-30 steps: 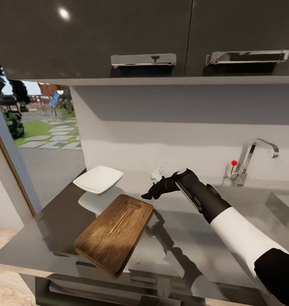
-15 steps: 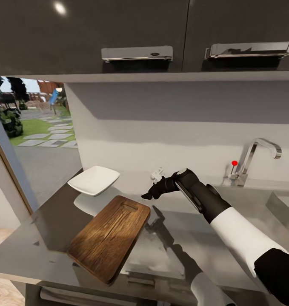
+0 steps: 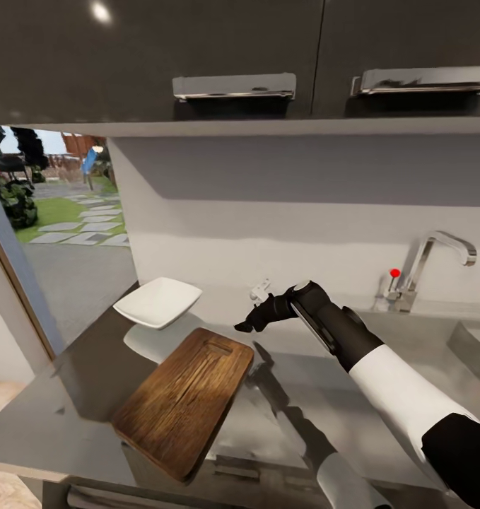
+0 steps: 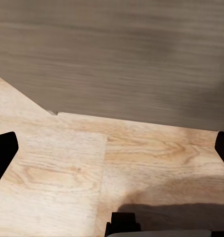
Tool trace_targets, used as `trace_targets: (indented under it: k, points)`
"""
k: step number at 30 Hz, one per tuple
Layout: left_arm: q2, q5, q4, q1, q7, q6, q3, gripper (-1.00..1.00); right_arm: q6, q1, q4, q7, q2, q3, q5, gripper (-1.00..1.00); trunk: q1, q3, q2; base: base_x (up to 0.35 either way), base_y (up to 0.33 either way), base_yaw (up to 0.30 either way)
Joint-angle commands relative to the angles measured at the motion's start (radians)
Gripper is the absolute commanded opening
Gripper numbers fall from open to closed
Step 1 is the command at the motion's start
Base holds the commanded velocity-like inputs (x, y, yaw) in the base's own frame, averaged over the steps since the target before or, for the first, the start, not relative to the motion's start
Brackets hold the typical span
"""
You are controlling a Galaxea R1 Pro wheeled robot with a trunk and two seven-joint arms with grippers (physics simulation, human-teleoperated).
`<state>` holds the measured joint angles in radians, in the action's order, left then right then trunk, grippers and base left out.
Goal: In the kitchen, take the Vidalia onion out of the sink, dice it on the chopping board with the paring knife, put the diced onion into the bowl on the countertop, then place both the paring knife and the chopping board into the sink.
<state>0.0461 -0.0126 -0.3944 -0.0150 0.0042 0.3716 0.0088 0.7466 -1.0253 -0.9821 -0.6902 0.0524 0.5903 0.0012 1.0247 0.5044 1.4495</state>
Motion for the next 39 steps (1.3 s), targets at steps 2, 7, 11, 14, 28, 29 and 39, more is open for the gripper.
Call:
trace_targets:
  k: [2,7,11,14,28,29,39]
  points:
    - [0.000,-0.001,-0.001,0.000,0.000,0.001,0.000,1.00,0.004,-0.001,-0.001,-0.002,0.000,0.002,0.000,1.00,0.000,0.001,0.001,0.128,0.109,0.000]
    - [0.000,-0.001,-0.001,0.000,0.000,0.001,0.000,1.00,0.004,-0.001,-0.001,-0.002,0.001,0.002,0.000,1.00,0.000,0.001,0.001,0.063,0.048,0.000]
    - [0.000,-0.001,-0.001,0.000,0.000,0.002,0.000,1.00,0.004,-0.001,-0.001,-0.002,0.001,0.002,0.000,1.00,0.000,0.001,0.001,0.005,0.021,0.000]
    - [0.000,-0.001,-0.001,0.000,0.000,0.002,0.000,1.00,0.004,-0.001,-0.001,-0.002,0.001,0.002,0.000,1.00,0.000,0.001,0.001,0.001,0.130,0.000]
    - [0.000,-0.001,-0.001,0.000,0.000,0.003,0.000,1.00,0.004,-0.001,-0.001,-0.002,0.001,0.002,0.000,1.00,0.000,0.001,0.001,0.000,0.044,0.000]
    - [0.000,-0.001,-0.001,0.000,0.000,0.003,0.000,1.00,0.004,-0.001,-0.001,-0.002,0.001,0.002,0.000,1.00,0.000,0.001,0.001,-0.006,0.038,0.000]
    - [0.000,0.000,-0.001,0.000,0.000,0.003,0.000,1.00,0.003,-0.001,0.003,-0.002,0.001,0.002,0.000,1.00,0.000,0.001,0.001,-0.050,0.058,0.000]
